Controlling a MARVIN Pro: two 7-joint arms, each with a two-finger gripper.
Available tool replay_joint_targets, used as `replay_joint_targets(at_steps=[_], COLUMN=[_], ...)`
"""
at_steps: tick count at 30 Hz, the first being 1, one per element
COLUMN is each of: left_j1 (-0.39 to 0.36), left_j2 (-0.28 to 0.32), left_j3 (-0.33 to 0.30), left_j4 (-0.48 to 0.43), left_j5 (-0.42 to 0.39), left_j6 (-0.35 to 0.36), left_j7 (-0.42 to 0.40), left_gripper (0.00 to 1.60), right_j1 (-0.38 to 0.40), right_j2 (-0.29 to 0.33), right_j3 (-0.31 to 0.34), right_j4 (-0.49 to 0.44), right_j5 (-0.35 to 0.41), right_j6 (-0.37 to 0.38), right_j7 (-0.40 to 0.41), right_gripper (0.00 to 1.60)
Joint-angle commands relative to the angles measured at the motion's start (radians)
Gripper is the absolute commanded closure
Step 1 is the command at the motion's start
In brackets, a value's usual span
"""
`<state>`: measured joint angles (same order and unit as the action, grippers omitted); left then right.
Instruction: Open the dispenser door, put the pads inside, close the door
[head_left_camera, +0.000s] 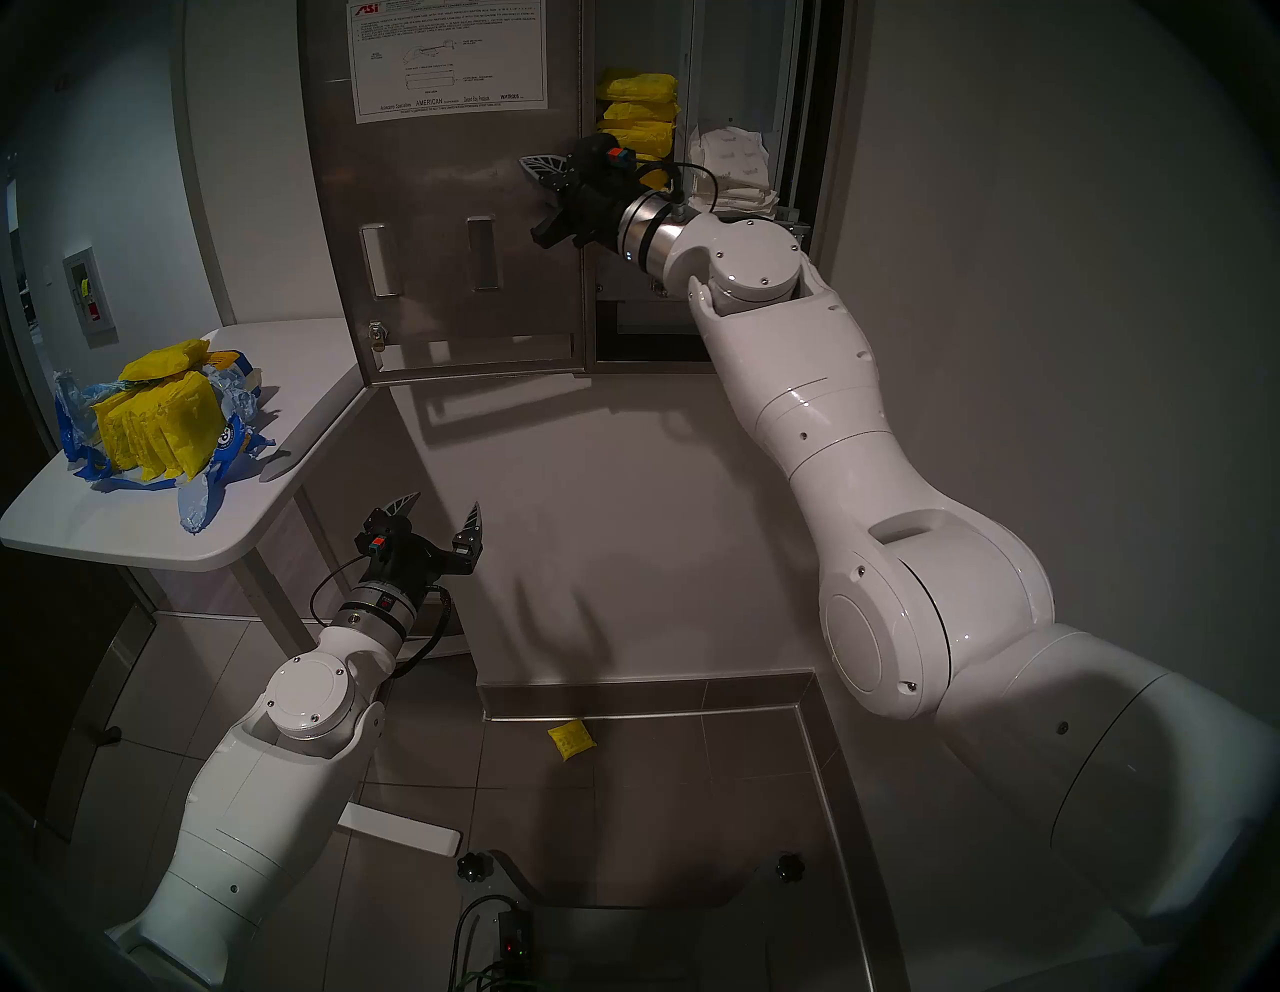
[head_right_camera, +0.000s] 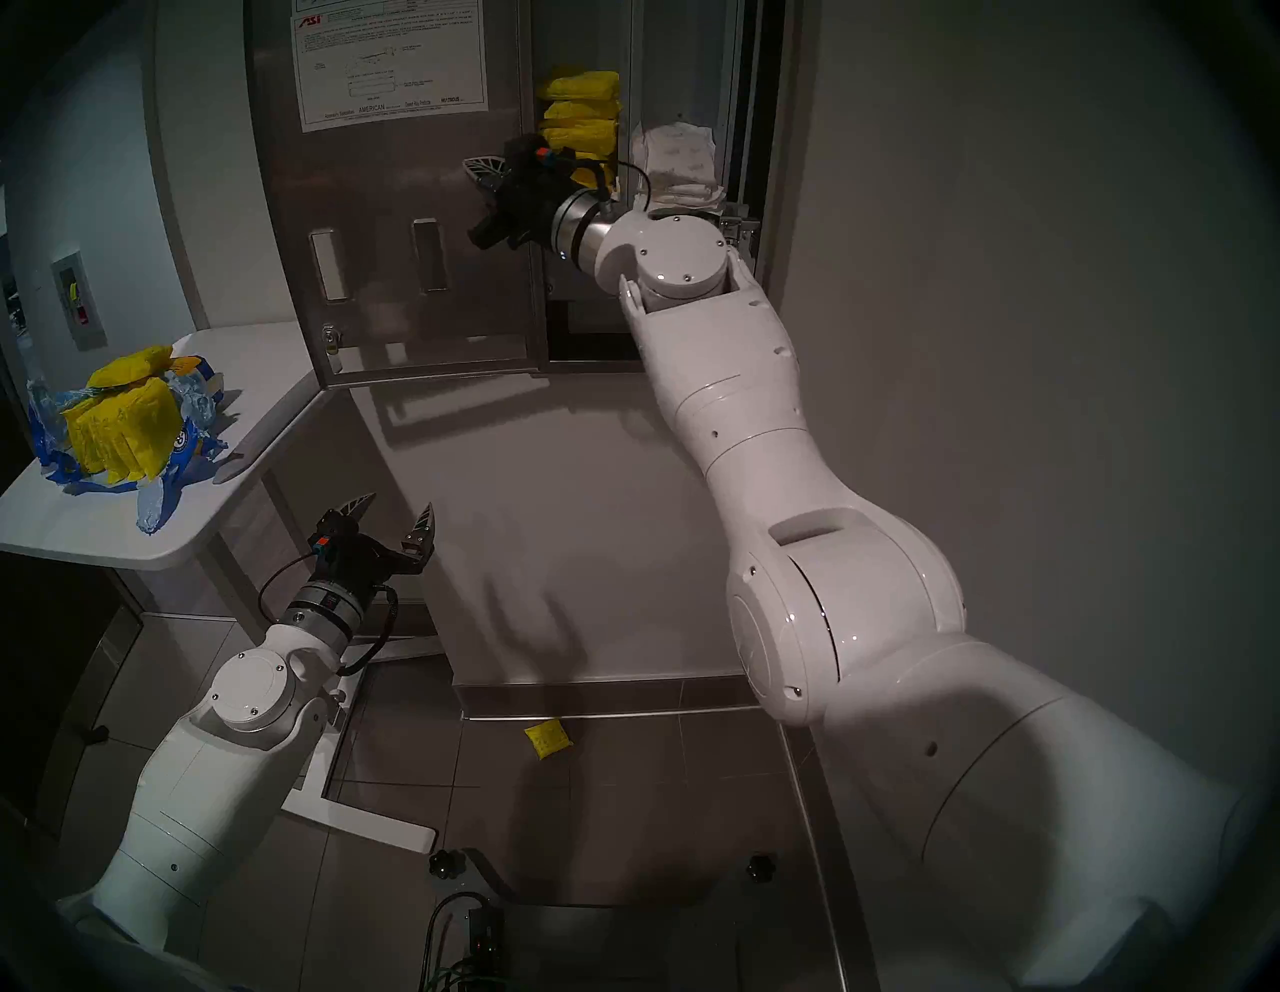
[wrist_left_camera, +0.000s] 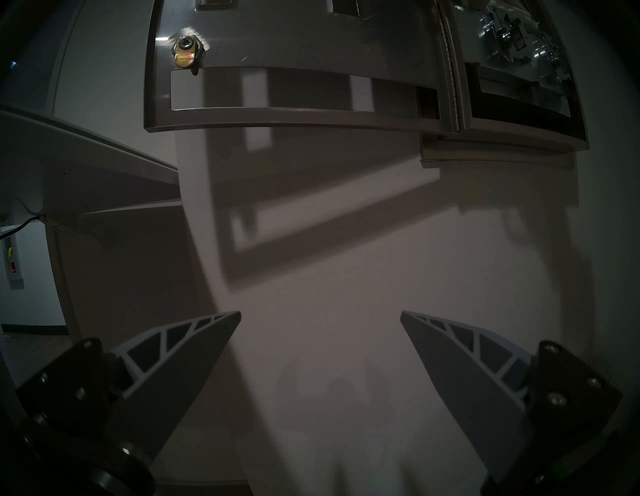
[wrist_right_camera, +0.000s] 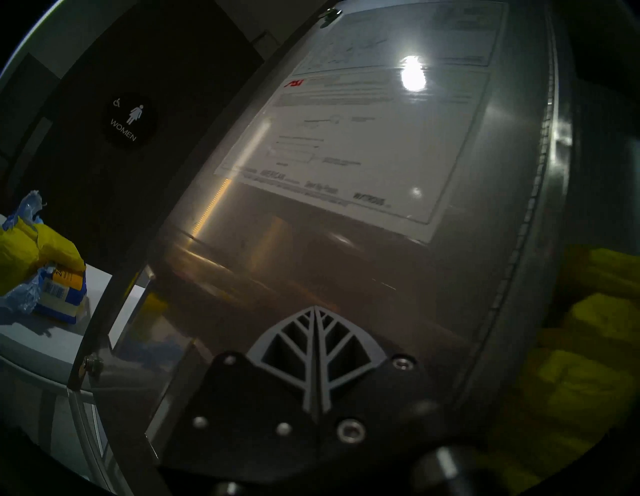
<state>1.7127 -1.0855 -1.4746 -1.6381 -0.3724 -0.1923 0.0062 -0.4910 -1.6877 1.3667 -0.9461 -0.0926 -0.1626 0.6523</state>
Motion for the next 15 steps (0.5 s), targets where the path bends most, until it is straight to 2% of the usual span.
replay_joint_targets(at_steps=[1,15], left_j1=[-0.024,-0.024], left_j2=[0.001,0.001], left_j3=[-0.010,-0.009], left_j4=[-0.028,-0.027], left_j5=[0.000,0.000], left_j6=[-0.013,-0.012], left_j7=[0.000,0.000], left_gripper=[0.00,0.00], right_j1=[0.008,-0.006], right_j2=[0.023,0.066], right_j3=[0.051,0.133], right_j4=[-0.118,-0.301], right_j5=[0.061,0.166], right_j6=[0.047,0.232], right_j7=[0.052,0.216], right_gripper=[1.60,1.60])
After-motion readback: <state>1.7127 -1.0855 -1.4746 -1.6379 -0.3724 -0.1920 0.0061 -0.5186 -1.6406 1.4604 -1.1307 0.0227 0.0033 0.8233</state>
